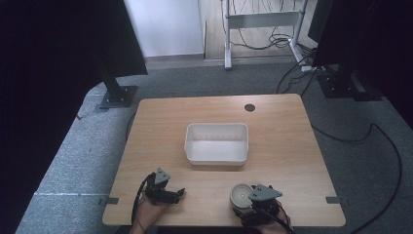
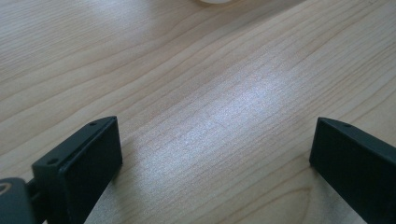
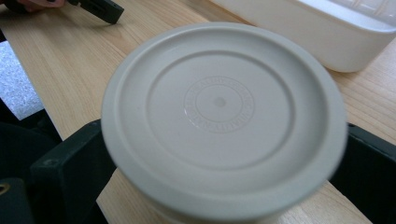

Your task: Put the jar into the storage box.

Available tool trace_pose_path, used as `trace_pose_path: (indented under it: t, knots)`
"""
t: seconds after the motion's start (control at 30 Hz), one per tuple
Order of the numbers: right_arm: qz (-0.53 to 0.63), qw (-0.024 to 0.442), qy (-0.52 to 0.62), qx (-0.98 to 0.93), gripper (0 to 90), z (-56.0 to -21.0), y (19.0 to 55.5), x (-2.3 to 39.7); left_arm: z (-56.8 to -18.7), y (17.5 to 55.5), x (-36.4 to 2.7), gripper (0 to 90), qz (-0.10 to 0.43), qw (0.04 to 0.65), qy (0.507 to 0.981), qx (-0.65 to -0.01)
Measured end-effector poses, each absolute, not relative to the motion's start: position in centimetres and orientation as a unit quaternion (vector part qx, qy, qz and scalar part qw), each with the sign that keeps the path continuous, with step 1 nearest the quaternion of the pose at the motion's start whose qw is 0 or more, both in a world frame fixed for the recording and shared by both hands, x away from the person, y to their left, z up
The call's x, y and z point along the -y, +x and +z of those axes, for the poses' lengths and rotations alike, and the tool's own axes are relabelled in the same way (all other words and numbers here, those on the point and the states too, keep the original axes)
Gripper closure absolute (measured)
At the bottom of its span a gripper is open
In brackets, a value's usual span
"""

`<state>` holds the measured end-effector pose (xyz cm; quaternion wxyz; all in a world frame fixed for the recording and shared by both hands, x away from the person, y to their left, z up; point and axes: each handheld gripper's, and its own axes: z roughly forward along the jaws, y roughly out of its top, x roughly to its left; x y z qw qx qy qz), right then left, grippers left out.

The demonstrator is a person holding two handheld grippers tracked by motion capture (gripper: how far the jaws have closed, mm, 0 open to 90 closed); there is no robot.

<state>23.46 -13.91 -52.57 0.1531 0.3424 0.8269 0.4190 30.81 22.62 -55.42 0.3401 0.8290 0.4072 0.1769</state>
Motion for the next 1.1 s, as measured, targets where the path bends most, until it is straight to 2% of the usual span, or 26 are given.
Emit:
trace_pose_path:
  t: [0.2,0.4,1.1]
  knots:
    - [0.412,0.155,0.344,-0.829,2.1,-53.0,23.7,13.4,-55.4,30.8,-22.6,2.1,0.177,0.340,0.829,-0.407]
    - [0.405,0.162,0.347,-0.830,8.8,-53.5,23.9,13.0,-55.4,30.8,-22.6,2.1,0.177,0.340,0.829,-0.407]
    - [0.397,0.173,0.355,-0.829,9.3,-52.8,23.9,12.8,-55.4,30.8,-22.6,2.1,0.177,0.340,0.829,-0.407]
